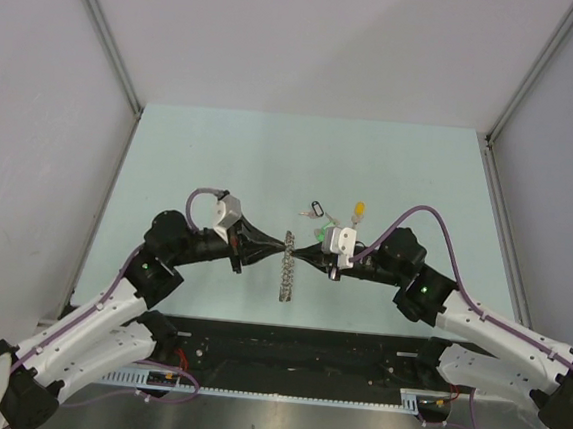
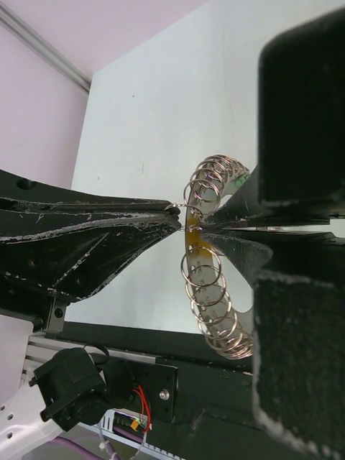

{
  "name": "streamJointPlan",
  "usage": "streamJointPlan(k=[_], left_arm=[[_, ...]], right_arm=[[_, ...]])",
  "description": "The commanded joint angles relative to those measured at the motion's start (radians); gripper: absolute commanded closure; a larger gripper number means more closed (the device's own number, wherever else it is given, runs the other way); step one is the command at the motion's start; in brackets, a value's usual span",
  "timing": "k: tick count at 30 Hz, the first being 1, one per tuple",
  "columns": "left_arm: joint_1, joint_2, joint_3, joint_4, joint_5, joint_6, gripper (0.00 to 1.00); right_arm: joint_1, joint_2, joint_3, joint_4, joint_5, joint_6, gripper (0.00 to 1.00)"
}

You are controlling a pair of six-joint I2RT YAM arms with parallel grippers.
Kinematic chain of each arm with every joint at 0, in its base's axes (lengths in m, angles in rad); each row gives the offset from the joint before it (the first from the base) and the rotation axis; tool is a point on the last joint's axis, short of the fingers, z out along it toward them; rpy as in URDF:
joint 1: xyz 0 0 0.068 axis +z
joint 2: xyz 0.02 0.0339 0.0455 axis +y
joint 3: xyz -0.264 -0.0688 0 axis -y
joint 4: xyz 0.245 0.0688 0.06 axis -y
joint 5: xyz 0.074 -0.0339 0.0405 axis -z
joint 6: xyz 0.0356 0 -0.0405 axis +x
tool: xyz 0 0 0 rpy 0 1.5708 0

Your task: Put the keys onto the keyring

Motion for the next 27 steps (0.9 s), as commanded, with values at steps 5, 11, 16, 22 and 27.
streamJointPlan(k=[5,11,16,22,27], left_arm=[[-0.040,-0.045,-0.076,0.293,-0.135,-0.113,1.00],[-0.048,-0.056,-0.098,0.280,-0.127,-0.105,1.00],[-0.047,-0.105,-0.092,0.166,-0.153,-0.059,0.77],[-0.044,-0.123,-0.052,-0.013,-0.153,0.048,0.69],[-0.036,-0.034,0.066,-0.191,0.002,0.208,0.57]], right_arm=[[0.010,0.013,0.005,0.042,-0.025,0.011,1.00],[0.010,-0.002,0.003,0.020,0.004,0.002,1.00],[0.010,-0.022,0.005,-0.006,0.001,-0.022,1.00],[0.007,-0.033,0.006,-0.043,-0.034,-0.047,1.00],[0.002,-0.027,0.018,-0.090,-0.062,-0.072,1.00]])
